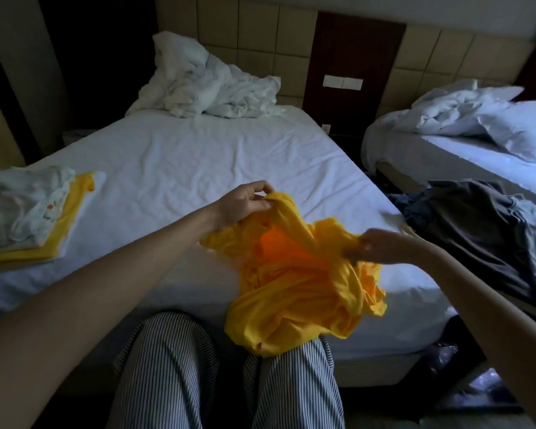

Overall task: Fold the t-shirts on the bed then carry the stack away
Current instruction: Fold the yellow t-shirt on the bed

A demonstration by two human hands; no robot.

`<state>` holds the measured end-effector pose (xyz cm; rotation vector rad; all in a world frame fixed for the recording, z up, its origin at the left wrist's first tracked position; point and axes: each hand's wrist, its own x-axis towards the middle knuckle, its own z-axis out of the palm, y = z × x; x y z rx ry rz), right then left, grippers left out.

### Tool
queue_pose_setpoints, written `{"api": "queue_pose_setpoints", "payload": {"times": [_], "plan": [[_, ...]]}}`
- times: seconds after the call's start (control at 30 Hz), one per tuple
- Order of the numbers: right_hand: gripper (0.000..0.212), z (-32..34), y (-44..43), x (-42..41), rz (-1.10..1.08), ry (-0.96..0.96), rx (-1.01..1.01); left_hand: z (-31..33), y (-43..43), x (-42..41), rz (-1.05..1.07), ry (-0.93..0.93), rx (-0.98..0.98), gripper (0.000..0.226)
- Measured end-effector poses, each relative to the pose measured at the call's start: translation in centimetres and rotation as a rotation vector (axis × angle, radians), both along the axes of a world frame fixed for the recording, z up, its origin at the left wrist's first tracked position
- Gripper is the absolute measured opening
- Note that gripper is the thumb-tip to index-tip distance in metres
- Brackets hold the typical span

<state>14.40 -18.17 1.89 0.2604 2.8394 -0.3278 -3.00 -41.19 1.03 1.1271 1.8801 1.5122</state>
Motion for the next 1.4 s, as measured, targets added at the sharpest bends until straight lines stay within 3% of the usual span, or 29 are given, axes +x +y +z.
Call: {"api": "queue_pose_setpoints", "payload": {"times": [0.07, 0.13, 0.2, 0.3, 0.4, 0.53, 0.7, 0.8, 0.87, 0.93, 1.07, 1.13, 1.3, 1.33, 1.4], "plan": [[0.042, 1.1, -1.3, -1.2, -0.013, 0.454, -0.137, 2.0, -0.2, 0.8, -0.058, 0.123, -0.035, 0.009], [0.028, 2.5, -3.1, -2.5, 0.026, 0.667, -0.484, 3.8, -0.2, 1.4, -0.063, 0.234, -0.031, 0.007], [0.036, 3.8, -5.5, -3.6, 0.106, 0.546, -0.729, 5.3, -0.3, 1.7, -0.041, 0.312, -0.014, 0.011], [0.029, 4.7, -7.5, -4.7, 0.097, 0.309, -0.823, 6.8, -0.9, 1.5, 0.021, 0.337, -0.011, 0.021], [0.019, 5.3, -7.7, -5.5, 0.056, 0.382, -0.881, 8.0, -1.9, 1.5, 0.049, 0.380, -0.126, 0.014], [0.009, 7.2, -7.2, -5.7, 0.033, 0.573, -0.998, 9.5, -3.2, 1.3, 0.011, 0.384, -0.465, 0.036], [0.010, 9.1, -6.3, -5.2, 0.104, 0.438, -0.887, 9.9, -5.9, 1.5, -0.179, 0.399, -1.066, 0.037], [0.014, 8.7, -6.8, -5.5, 0.210, 0.173, -0.484, 9.6, -6.6, 1.0, -0.108, 0.717, -1.385, 0.032], [0.015, 7.8, -7.1, -5.9, 0.239, -0.017, -0.152, 10.6, -7.1, 0.1, 0.071, 0.975, -1.362, 0.029], [0.030, 7.4, -7.4, -6.2, 0.233, -0.042, 0.078, 11.6, -7.5, -0.7, 0.214, 1.117, -1.263, 0.035], [0.028, 7.5, -7.9, -6.8, 0.169, 0.137, 0.203, 12.0, -7.7, -1.7, 0.405, 1.319, -1.066, 0.029], [0.028, 7.3, -7.8, -6.8, 0.090, 0.331, 0.264, 12.0, -7.9, -2.2, 0.459, 1.343, -0.966, 0.030], [0.025, 7.9, -7.0, -6.6, -0.059, 0.856, 0.091, 12.9, -9.4, -3.4, 0.579, 1.261, -0.884, 0.031], [0.022, 8.4, -6.7, -6.8, -0.022, 0.894, -0.024, 13.0, -9.6, -3.6, 0.602, 1.239, -0.861, 0.033], [0.022, 9.2, -6.6, -6.6, 0.074, 0.801, -0.452, 13.3, -9.8, -4.0, 0.640, 1.244, -0.857, 0.034]]}}
